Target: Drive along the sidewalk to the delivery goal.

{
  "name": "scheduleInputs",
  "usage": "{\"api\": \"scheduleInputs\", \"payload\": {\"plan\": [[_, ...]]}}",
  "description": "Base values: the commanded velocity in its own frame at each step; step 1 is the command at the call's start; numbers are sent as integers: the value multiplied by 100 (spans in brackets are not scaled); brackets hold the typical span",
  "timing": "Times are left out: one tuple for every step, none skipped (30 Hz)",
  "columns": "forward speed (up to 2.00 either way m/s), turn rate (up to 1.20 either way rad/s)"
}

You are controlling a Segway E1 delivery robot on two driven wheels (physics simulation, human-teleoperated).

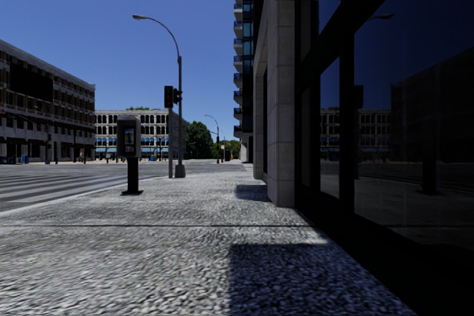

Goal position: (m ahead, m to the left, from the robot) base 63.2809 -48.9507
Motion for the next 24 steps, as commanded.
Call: {"api": "scheduleInputs", "payload": {"plan": [[200, 0], [200, 0], [200, 0], [200, 0], [200, 0], [200, 0], [200, 0], [200, 0], [200, 0], [200, 0], [200, 0], [200, 0], [200, 0], [200, 0], [200, 0], [200, 0], [200, 0], [200, 0], [200, 0], [200, 0], [200, 0], [200, 0], [200, 0], [200, 0]]}}
